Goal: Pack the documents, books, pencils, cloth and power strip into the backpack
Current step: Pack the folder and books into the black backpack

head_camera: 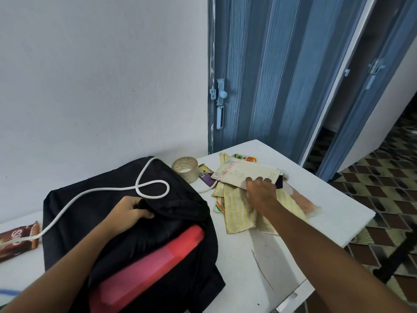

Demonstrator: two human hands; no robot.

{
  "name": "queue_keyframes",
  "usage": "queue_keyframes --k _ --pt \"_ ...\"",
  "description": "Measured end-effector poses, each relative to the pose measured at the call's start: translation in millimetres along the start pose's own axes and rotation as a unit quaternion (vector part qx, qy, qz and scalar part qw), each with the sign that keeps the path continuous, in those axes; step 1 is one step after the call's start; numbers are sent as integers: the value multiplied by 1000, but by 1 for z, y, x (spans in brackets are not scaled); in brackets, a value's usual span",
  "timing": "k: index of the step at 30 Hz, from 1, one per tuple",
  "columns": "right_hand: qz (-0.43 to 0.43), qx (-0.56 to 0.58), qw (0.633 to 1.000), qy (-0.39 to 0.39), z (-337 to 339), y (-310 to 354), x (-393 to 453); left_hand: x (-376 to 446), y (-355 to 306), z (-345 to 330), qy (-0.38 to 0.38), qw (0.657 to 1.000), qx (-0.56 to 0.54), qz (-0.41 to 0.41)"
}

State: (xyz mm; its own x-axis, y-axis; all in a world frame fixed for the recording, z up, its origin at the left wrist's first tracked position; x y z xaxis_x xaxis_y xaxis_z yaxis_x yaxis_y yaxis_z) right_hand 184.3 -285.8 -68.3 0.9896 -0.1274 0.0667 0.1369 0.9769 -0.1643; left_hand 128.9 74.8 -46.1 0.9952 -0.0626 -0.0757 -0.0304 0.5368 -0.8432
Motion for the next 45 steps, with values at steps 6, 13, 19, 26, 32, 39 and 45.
queue_keyframes --k 6,13,19,26,32,39,45 --pt "43 11 997 -65 16 -1 -2 0 2 2 0 1000 8 -4" --pt "40 87 958 -270 59 -10 -13 1 2 3 -8 1000 -1 2" --pt "64 226 913 -333 73 -19 -19 0 1 3 -8 1000 -1 5" --pt "122 276 950 78 6 -3 -9 -3 0 2 -13 1000 -1 2" --pt "-82 389 917 -42 20 -50 29 -3 -2 0 -1 1000 -8 10" --pt "-53 304 944 117 -3 -38 58 7 0 -1 23 998 -38 43" --pt "-8 181 961 209 -12 -26 75 11 4 -3 44 996 -56 59"
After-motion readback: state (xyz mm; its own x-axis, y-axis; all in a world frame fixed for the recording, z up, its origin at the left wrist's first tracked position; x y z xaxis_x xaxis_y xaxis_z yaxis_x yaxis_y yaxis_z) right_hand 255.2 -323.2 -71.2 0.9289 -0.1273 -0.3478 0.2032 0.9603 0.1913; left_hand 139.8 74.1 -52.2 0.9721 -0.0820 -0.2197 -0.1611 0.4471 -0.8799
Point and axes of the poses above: each hand's wrist, its own x-axis towards the middle knuckle, its own z-axis out of the back of the hand, y = z × x, the point moved 8 cm from there along x, towards the middle knuckle, and after that the axes turned 2 degrees about -y, right-handed, at the moved point
